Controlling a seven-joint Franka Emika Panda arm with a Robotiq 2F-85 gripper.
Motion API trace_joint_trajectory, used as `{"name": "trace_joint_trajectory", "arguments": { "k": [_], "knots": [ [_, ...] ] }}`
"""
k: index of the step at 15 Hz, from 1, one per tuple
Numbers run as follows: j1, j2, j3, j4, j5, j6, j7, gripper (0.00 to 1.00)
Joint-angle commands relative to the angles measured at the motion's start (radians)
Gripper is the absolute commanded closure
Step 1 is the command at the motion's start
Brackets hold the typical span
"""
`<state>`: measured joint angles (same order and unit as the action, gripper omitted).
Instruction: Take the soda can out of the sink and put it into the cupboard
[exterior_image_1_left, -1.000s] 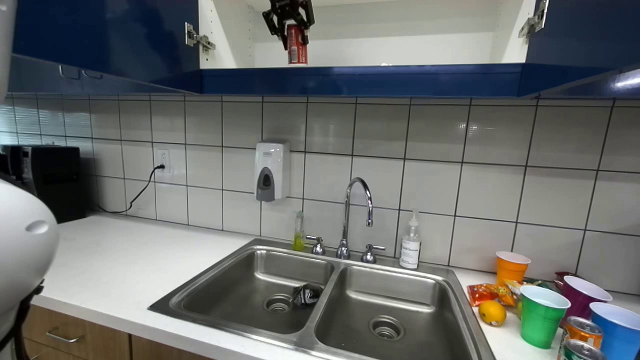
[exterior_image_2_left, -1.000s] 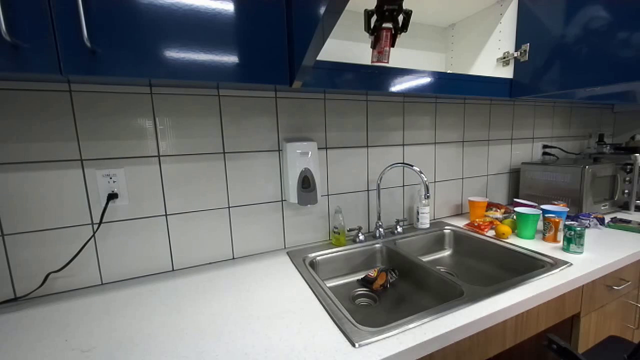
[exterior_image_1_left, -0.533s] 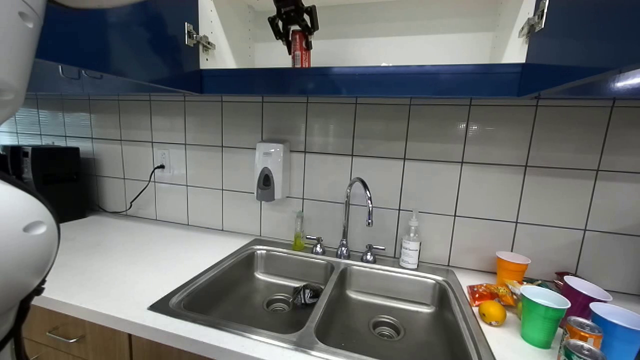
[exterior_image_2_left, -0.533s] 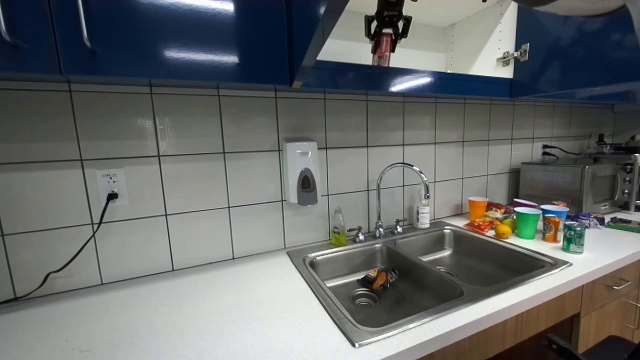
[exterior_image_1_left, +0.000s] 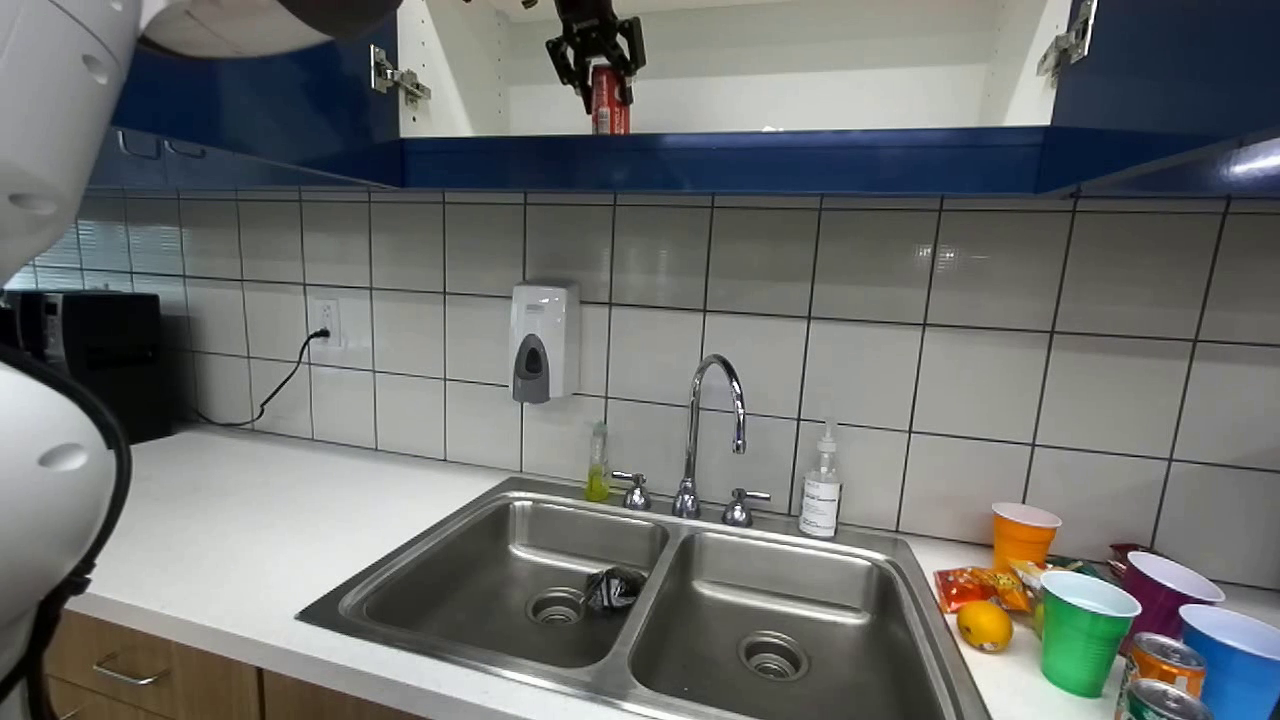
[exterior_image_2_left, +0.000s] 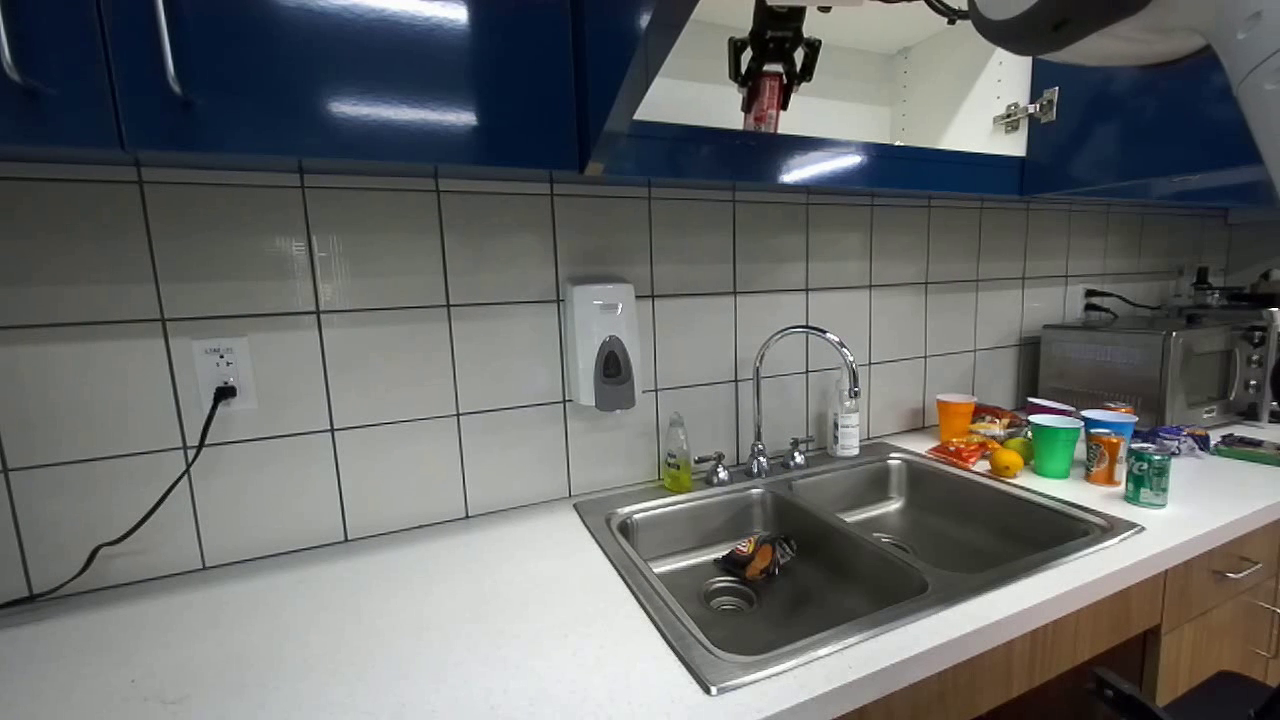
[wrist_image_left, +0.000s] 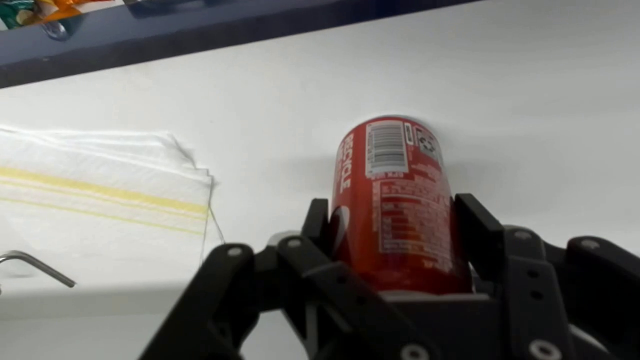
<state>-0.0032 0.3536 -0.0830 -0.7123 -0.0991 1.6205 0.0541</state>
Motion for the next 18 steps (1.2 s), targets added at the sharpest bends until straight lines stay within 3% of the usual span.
{"name": "trace_joint_trajectory", "arguments": {
  "k": [1,3,18],
  "knots": [
    [-0.017,0.050,0.000,0.080,0.018,-0.041,-0.020,0.08],
    [-0.019,0.064,-0.003,0.087,0.019,-0.050,-0.017,0.00],
    [-0.021,0.066,0.007,0.105,0.037,-0.059,-0.036,0.00]
  ]
}}
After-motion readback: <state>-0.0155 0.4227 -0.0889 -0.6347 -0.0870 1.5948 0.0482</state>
